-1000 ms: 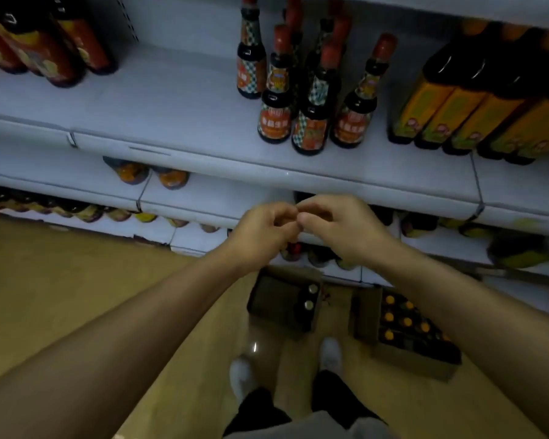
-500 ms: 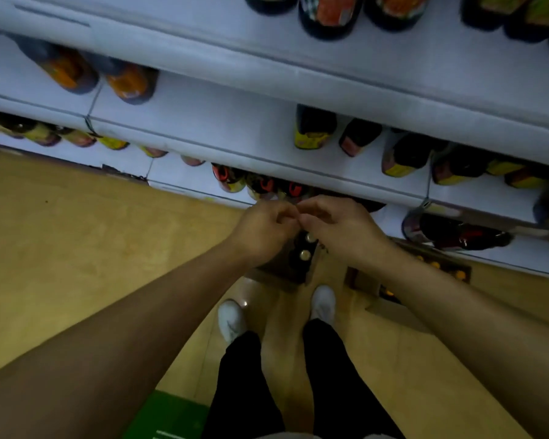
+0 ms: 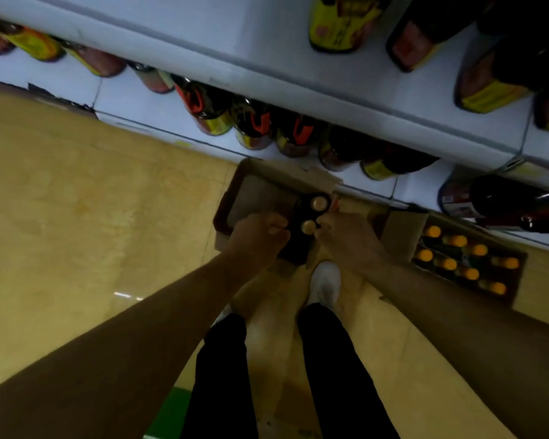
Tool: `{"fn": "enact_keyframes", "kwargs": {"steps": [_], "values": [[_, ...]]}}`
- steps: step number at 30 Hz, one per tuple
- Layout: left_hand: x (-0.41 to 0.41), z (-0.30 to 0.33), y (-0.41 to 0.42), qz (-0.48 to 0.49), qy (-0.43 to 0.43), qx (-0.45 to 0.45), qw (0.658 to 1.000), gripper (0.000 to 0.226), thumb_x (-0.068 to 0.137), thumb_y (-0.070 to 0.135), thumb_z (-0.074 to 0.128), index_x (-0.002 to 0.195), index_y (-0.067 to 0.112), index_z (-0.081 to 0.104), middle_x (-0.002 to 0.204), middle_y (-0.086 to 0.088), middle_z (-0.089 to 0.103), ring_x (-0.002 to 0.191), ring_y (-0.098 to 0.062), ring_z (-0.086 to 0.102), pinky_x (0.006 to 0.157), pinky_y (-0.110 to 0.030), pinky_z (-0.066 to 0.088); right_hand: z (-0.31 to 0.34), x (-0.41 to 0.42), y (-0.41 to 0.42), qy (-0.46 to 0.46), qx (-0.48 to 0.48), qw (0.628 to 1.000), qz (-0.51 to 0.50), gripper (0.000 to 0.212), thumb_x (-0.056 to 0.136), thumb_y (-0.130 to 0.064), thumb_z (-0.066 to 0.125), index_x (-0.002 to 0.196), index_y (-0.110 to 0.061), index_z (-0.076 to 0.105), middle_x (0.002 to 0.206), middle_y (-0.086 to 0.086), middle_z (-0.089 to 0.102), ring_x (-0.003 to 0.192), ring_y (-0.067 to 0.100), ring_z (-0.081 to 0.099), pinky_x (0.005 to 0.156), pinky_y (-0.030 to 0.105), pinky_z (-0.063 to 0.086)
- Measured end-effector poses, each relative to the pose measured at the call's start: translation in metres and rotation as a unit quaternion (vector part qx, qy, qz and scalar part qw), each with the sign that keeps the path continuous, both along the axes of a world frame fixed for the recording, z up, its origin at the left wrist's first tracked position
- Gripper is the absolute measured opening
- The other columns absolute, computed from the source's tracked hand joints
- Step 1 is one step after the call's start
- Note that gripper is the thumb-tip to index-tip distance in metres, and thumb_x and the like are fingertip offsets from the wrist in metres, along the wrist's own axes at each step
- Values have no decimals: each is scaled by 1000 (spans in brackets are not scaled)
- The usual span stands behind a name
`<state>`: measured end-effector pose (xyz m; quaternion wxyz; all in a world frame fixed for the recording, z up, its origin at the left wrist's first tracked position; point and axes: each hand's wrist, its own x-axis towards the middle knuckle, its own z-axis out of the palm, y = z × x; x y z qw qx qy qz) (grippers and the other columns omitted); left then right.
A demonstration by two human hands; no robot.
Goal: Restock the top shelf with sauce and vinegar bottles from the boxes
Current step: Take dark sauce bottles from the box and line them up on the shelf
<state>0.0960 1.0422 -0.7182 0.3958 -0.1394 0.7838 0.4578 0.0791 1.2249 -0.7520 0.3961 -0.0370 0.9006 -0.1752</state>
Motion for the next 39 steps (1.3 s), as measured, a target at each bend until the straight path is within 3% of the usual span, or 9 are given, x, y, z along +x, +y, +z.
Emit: {"fn": "enact_keyframes", "kwargs": {"steps": [4,7,12,17,19,23,28,36,39], "values": [[9,-59,13,47,-26,-1,999,30,96,18,58,125,14,61,118,-1,63,105,-15,60,86,-28,51,-66,1,2,12,44,997,68,19,100,-21,45,85,-15,55,75,-2,46,67,12,47,51,18,25],[15,-96,22,69,-35,4,997,29,96,19,58,125,17,61,120,-1,64,100,-10,57,72,-19,46,-111,2,1,13,58,992,112,14,99,-22,47,86,-18,48,85,1,49,83,21,57,65,29,37],[17,-146,33,55,-27,-24,998,29,97,17,56,126,17,61,125,1,61,110,-8,54,86,-20,40,-167,6,-1,76,114,963,232,25,97,-15,50,120,-9,56,120,10,58,114,30,55,95,37,44],[20,-173,36,63,-33,-24,997,26,97,18,56,123,18,62,107,6,58,102,-10,57,87,-24,46,-188,3,-5,133,196,919,315,13,89,-18,63,100,-14,68,95,4,69,90,23,67,78,33,52],[23,-182,36,62,-36,-26,997,26,97,19,56,122,19,62,106,6,58,97,-9,56,85,-24,48,-195,4,-6,134,222,901,347,18,94,-19,54,108,-17,66,102,1,68,97,22,66,82,32,51],[28,-191,35,58,-33,-31,997,25,97,20,55,120,21,63,109,5,60,96,-9,56,75,-19,44,-204,-2,-8,152,228,905,325,20,93,-30,60,108,-18,68,103,1,68,99,22,65,86,32,51],[27,-189,32,55,-36,-36,997,27,96,18,57,122,19,63,114,2,63,97,-11,58,81,-25,47,-209,-3,-7,104,193,919,328,33,102,-15,37,131,-6,49,126,13,56,119,33,53,100,40,41],[11,-158,27,64,-13,-39,997,29,96,12,56,124,15,62,120,-2,64,105,-13,59,84,-24,47,-155,-7,-12,139,134,934,302,31,99,-16,41,127,-8,52,118,15,56,108,33,55,88,40,41],[4,-138,29,60,16,-41,997,28,95,9,55,122,12,62,119,-5,65,109,-18,61,91,-34,52,-123,-13,-18,126,115,952,256,29,94,-19,49,121,-12,51,117,13,53,109,34,50,88,40,37]]}}
